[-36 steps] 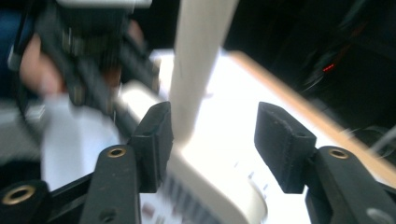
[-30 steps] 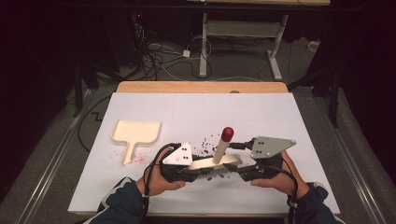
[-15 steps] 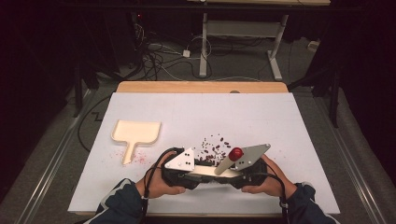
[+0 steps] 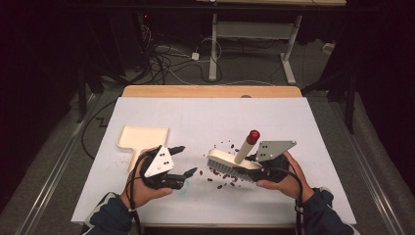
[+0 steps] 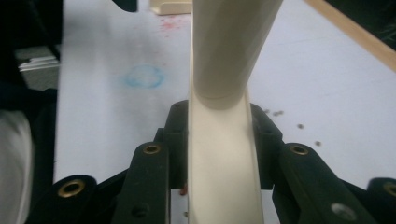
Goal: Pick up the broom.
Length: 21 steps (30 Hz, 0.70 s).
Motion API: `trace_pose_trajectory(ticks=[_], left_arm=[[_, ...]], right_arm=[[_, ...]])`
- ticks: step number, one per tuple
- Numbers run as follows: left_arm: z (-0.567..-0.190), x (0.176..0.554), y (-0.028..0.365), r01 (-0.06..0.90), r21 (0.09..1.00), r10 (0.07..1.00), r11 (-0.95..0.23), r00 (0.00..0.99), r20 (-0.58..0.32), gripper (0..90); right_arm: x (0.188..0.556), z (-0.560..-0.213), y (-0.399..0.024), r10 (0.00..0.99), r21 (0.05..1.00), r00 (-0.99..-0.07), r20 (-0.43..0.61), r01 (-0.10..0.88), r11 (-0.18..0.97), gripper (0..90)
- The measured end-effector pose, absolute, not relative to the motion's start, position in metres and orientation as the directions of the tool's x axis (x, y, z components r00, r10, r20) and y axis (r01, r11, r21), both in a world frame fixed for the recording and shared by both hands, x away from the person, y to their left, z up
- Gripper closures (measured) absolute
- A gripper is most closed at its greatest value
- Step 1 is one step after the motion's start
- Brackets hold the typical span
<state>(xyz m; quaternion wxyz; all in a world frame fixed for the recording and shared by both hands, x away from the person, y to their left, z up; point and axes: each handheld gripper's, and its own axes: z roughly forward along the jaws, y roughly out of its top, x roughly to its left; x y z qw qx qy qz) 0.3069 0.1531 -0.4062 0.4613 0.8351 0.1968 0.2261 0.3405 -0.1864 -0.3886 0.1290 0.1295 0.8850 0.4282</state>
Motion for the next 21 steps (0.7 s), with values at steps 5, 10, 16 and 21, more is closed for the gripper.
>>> trace_pose_trajectory(ticks=[5, 10, 16, 21], left_arm=[[-0.42, 0.308, 0.183, 0.188, 0.848, 0.625, -0.496, 0.755, 0.199, 23.8], [-0.432, 0.305, 0.202, 0.243, 0.835, 0.679, -0.494, 0.708, 0.196, 20.7], [-0.444, 0.293, 0.212, 0.266, 0.801, 0.665, -0.537, 0.718, 0.207, 20.6], [-0.448, 0.287, 0.214, 0.276, 0.793, 0.661, -0.543, 0.722, 0.202, 20.1]], right_arm=[[0.347, -0.384, -0.196, 0.411, 0.794, -0.901, -0.141, 0.145, 0.59, 67.4], [0.352, -0.382, -0.206, 0.463, 0.806, -0.875, -0.145, 0.167, 0.568, 67.4], [0.357, -0.382, -0.212, 0.517, 0.803, -0.838, -0.174, 0.183, 0.567, 67.4], [0.363, -0.384, -0.216, 0.558, 0.79, -0.801, -0.216, 0.193, 0.582, 67.4]])
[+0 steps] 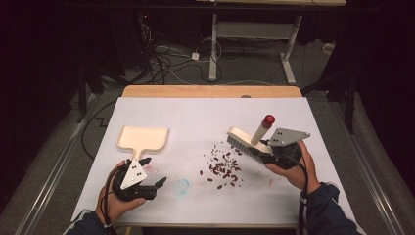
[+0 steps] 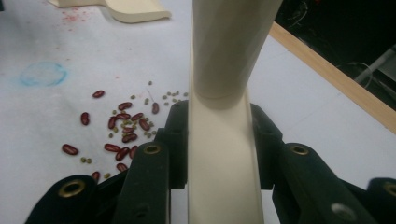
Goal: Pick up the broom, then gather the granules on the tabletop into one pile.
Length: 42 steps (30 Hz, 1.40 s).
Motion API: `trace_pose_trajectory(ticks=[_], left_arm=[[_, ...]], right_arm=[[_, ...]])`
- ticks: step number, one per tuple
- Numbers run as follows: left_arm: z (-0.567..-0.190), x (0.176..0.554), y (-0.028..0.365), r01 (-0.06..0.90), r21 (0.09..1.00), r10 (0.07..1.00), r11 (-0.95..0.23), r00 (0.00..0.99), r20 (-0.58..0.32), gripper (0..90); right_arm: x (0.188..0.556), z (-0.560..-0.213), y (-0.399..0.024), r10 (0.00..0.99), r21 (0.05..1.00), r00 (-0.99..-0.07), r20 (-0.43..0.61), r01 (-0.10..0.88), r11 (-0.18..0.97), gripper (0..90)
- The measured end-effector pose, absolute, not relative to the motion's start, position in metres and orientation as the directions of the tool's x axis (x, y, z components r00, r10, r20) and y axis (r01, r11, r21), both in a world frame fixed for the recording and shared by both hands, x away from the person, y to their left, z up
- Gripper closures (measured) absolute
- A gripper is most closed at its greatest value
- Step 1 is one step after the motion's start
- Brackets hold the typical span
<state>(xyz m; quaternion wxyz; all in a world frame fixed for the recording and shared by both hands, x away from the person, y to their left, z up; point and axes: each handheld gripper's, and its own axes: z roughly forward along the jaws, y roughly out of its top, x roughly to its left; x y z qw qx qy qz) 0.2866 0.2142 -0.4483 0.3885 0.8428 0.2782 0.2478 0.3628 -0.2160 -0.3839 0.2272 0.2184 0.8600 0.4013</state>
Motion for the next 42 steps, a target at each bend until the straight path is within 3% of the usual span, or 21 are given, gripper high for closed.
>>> trace_pose_trajectory(ticks=[12, 25, 32, 42], left_arm=[[-0.451, 0.291, 0.21, 0.273, 0.785, 0.652, -0.556, 0.729, 0.208, 20.0], [-0.454, 0.289, 0.206, 0.278, 0.77, 0.64, -0.575, 0.739, 0.212, 20.0], [-0.454, 0.289, 0.206, 0.277, 0.766, 0.636, -0.581, 0.742, 0.214, 20.0], [-0.454, 0.289, 0.206, 0.278, 0.759, 0.63, -0.589, 0.746, 0.215, 20.0]], right_arm=[[0.38, -0.389, -0.223, 0.618, 0.775, -0.741, -0.263, 0.219, 0.593, 67.4], [0.437, -0.408, -0.2, 0.638, 0.724, -0.671, -0.378, 0.215, 0.655, 67.5], [0.453, -0.431, -0.17, 0.598, 0.671, -0.672, -0.437, 0.199, 0.714, 67.5], [0.423, -0.449, -0.134, 0.467, 0.614, -0.743, -0.479, 0.097, 0.784, 67.3]])
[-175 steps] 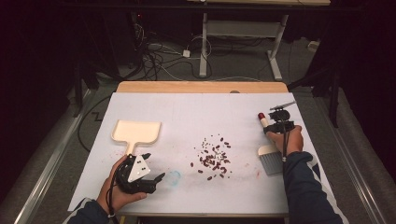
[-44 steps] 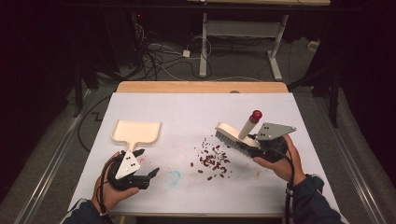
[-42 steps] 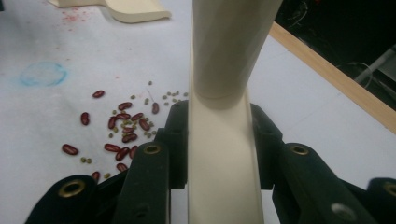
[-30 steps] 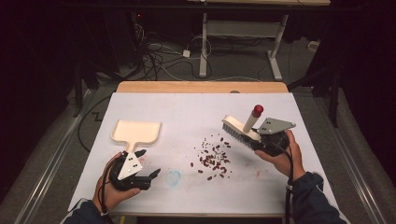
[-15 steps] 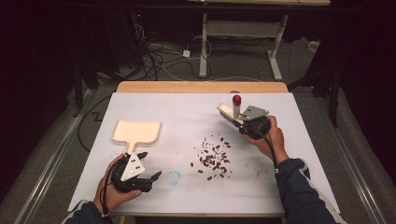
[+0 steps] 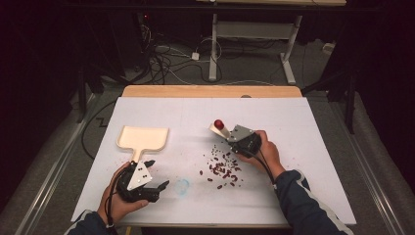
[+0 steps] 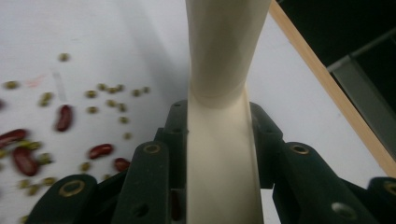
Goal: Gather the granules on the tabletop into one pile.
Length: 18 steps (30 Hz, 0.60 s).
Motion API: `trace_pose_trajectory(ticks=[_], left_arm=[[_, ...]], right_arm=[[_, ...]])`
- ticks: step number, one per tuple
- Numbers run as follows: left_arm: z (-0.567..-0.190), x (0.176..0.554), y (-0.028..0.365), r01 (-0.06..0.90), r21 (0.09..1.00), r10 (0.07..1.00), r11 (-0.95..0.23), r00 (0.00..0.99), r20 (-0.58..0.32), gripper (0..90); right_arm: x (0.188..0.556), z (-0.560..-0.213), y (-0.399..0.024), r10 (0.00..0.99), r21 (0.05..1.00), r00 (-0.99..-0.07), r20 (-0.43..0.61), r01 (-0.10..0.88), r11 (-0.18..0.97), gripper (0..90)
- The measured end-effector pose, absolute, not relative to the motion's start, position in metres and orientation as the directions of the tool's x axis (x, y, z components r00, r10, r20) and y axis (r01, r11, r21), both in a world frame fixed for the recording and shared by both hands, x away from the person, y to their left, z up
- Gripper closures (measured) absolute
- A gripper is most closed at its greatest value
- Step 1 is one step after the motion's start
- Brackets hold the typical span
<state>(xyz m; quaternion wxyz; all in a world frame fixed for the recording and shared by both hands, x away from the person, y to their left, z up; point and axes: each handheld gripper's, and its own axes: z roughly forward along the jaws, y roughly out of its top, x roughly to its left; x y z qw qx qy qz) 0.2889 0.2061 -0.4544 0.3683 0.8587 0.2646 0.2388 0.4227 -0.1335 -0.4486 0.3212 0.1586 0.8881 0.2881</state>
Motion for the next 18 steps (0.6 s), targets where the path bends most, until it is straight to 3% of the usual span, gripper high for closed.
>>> trace_pose_trajectory(ticks=[6, 18], left_arm=[[-0.454, 0.288, 0.206, 0.278, 0.752, 0.627, -0.597, 0.746, 0.222, 20.0], [-0.454, 0.287, 0.205, 0.278, 0.752, 0.628, -0.597, 0.746, 0.223, 20.0]], right_arm=[[0.393, -0.448, -0.126, 0.334, 0.613, -0.819, -0.466, -0.026, 0.789, 67.1], [0.368, -0.444, -0.141, 0.228, 0.646, -0.881, -0.414, -0.108, 0.756, 67.1]])
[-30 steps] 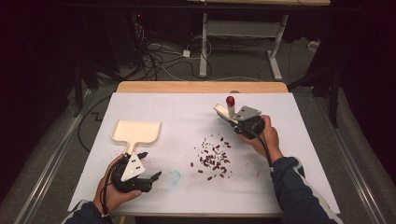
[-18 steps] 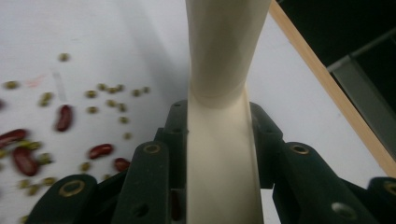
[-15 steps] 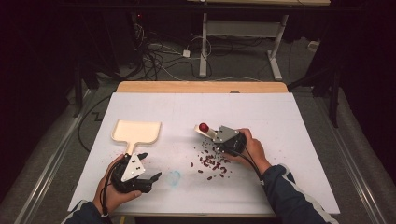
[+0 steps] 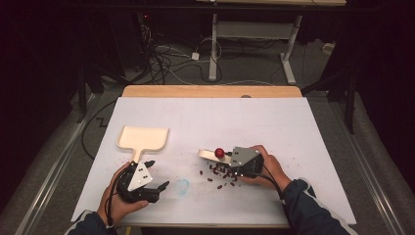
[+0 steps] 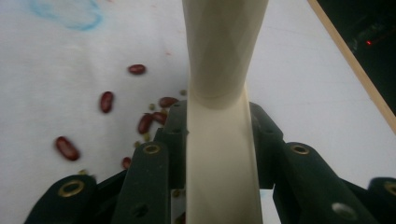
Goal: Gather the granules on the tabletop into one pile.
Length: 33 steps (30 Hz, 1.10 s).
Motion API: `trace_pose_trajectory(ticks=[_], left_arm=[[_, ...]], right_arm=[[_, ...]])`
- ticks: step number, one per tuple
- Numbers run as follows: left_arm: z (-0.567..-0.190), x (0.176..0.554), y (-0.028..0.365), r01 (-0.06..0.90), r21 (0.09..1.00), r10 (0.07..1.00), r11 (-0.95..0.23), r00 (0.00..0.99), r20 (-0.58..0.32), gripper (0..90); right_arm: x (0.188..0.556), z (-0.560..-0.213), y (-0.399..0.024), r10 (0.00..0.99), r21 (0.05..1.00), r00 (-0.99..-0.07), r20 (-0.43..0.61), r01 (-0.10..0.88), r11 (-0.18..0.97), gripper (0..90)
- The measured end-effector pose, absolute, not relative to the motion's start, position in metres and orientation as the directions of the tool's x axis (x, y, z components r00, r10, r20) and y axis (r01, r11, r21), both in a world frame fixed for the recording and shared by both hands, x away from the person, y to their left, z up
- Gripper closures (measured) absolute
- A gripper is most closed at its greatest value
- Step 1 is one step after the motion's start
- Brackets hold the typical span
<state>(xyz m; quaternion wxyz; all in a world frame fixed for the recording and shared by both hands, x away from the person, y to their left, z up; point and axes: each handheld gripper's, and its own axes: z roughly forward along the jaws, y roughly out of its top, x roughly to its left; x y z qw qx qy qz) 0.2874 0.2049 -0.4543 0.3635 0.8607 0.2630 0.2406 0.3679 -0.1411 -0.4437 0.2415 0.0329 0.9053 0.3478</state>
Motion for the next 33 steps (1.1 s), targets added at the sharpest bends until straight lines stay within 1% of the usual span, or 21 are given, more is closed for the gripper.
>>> trace_pose_trajectory(ticks=[3, 7, 10, 14, 17, 21, 22, 23, 26, 27, 28, 29, 30, 33], left_arm=[[-0.454, 0.287, 0.205, 0.278, 0.752, 0.628, -0.597, 0.746, 0.223, 20.0], [-0.454, 0.287, 0.204, 0.277, 0.749, 0.625, -0.602, 0.747, 0.226, 20.0], [-0.454, 0.287, 0.205, 0.277, 0.752, 0.626, -0.599, 0.747, 0.223, 20.0], [-0.453, 0.287, 0.206, 0.279, 0.756, 0.63, -0.592, 0.745, 0.218, 20.0], [-0.453, 0.287, 0.206, 0.277, 0.756, 0.63, -0.593, 0.744, 0.222, 20.0], [-0.451, 0.286, 0.207, 0.273, 0.761, 0.637, -0.588, 0.736, 0.229, 20.0], [-0.45, 0.286, 0.208, 0.272, 0.762, 0.639, -0.588, 0.733, 0.232, 20.0], [-0.45, 0.286, 0.209, 0.272, 0.764, 0.643, -0.585, 0.729, 0.233, 20.0], [-0.447, 0.285, 0.212, 0.272, 0.769, 0.654, -0.578, 0.719, 0.237, 20.0], [-0.447, 0.285, 0.213, 0.272, 0.773, 0.659, -0.573, 0.714, 0.237, 20.0], [-0.445, 0.285, 0.215, 0.27, 0.776, 0.663, -0.569, 0.71, 0.239, 20.0], [-0.444, 0.285, 0.218, 0.269, 0.783, 0.668, -0.56, 0.706, 0.235, 20.0], [-0.442, 0.285, 0.22, 0.269, 0.793, 0.675, -0.547, 0.701, 0.229, 20.0], [-0.437, 0.284, 0.231, 0.269, 0.808, 0.702, -0.524, 0.674, 0.231, 20.0]], right_arm=[[0.357, -0.44, -0.145, 0.201, 0.647, -0.888, -0.414, -0.131, 0.751, 67.2], [0.355, -0.437, -0.148, 0.205, 0.658, -0.888, -0.411, -0.133, 0.742, 67.4], [0.357, -0.433, -0.15, 0.22, 0.665, -0.88, -0.421, -0.135, 0.735, 67.5], [0.359, -0.421, -0.158, 0.264, 0.694, -0.864, -0.429, -0.129, 0.708, 67.5], [0.358, -0.412, -0.162, 0.297, 0.718, -0.863, -0.41, -0.104, 0.688, 67.5], [0.351, -0.399, -0.163, 0.327, 0.756, -0.885, -0.332, -0.042, 0.654, 67.5], [0.351, -0.399, -0.163, 0.327, 0.756, -0.885, -0.332, -0.042, 0.654, 67.5], [0.346, -0.394, -0.163, 0.32, 0.773, -0.903, -0.286, -0.02, 0.634, 67.5], [0.335, -0.39, -0.159, 0.295, 0.793, -0.933, -0.206, 0.018, 0.609, 67.5], [0.335, -0.39, -0.159, 0.295, 0.793, -0.933, -0.206, 0.018, 0.609, 67.5], [0.329, -0.392, -0.154, 0.283, 0.801, -0.948, -0.146, 0.055, 0.597, 67.5], [0.326, -0.394, -0.151, 0.275, 0.801, -0.955, -0.112, 0.077, 0.593, 67.5], [0.326, -0.394, -0.151, 0.275, 0.801, -0.955, -0.112, 0.077, 0.593, 67.5], [0.317, -0.403, -0.14, 0.264, 0.789, -0.964, -0.038, 0.133, 0.6, 67.5]])
